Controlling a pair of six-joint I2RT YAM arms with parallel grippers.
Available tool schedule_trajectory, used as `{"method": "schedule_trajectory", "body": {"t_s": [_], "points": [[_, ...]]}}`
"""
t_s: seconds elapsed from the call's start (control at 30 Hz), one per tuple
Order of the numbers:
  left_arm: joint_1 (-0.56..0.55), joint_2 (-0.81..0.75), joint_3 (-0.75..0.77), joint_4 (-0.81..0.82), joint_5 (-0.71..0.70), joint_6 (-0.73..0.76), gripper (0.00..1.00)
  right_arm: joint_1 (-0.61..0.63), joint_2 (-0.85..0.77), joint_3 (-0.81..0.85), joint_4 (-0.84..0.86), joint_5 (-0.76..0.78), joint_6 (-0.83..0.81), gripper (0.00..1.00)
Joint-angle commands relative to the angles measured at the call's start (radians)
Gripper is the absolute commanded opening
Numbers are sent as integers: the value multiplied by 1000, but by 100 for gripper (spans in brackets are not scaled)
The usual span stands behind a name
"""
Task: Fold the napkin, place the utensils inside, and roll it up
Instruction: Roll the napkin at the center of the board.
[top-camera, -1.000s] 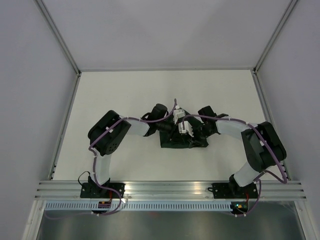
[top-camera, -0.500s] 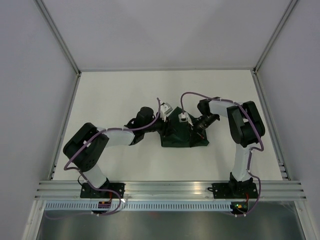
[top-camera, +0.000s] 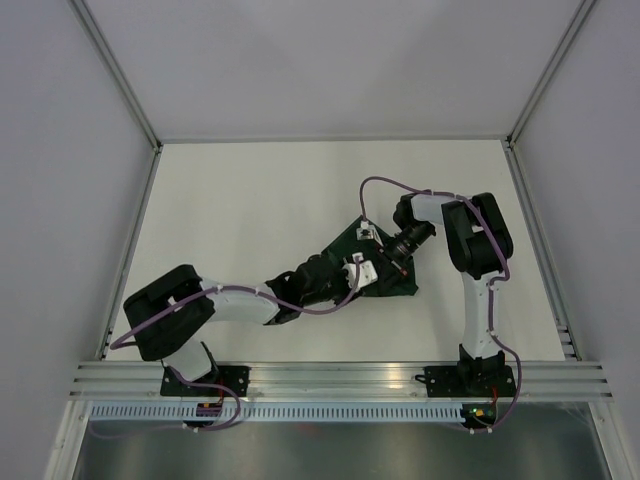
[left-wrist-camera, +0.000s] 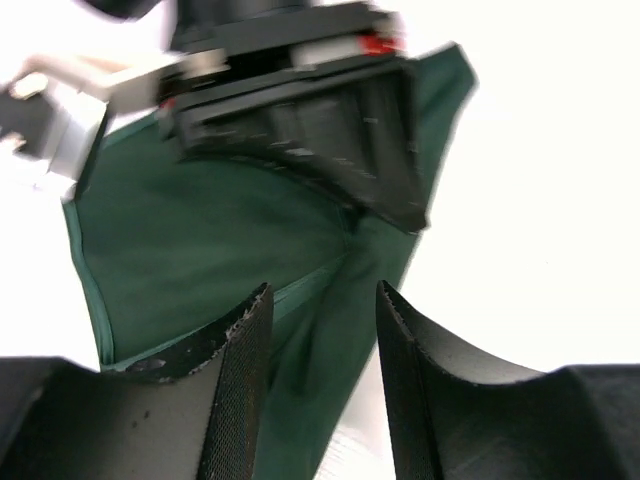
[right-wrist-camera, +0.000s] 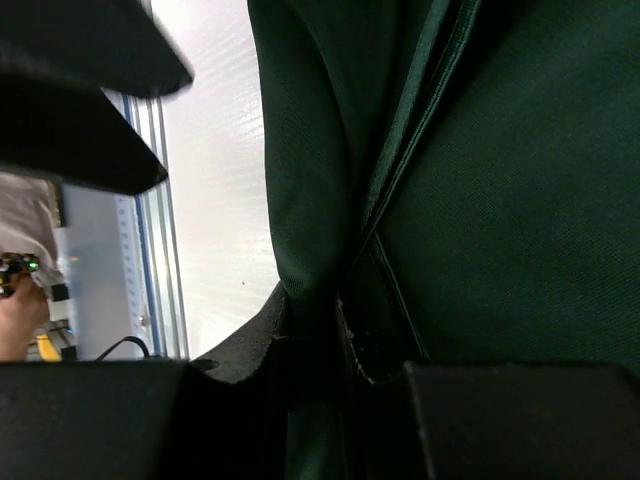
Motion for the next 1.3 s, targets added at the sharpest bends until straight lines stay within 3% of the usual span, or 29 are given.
{"method": "schedule_trajectory", "body": {"t_s": [0.0,0.23,0.4,0.57,0.77,0.8,1.0,1.17,1.27], "points": [[-71,42,9,22,-86,213,52,-8,64,17,74,82,-35,4],[-146,171,49,30,-112,393,56,-19,87,39,58,74,-36,3],[-146,241,57,108,-149,459,59,-25,93,47,52,73,-35,2],[-145,292,78,88,-148,491,58,-27,98,48,49,73,-36,2],[-143,307,93,-19,-97,484,39,-33,108,62,34,67,-44,2],[-142,307,95,-43,-70,480,30,-33,110,63,31,65,-49,2],[-137,320,153,-166,-4,410,5,-36,111,65,25,57,-47,2],[-120,321,184,-214,96,326,2,-37,75,53,32,41,-44,10],[-108,324,196,-248,154,277,2,-40,27,40,42,27,-38,23]]}}
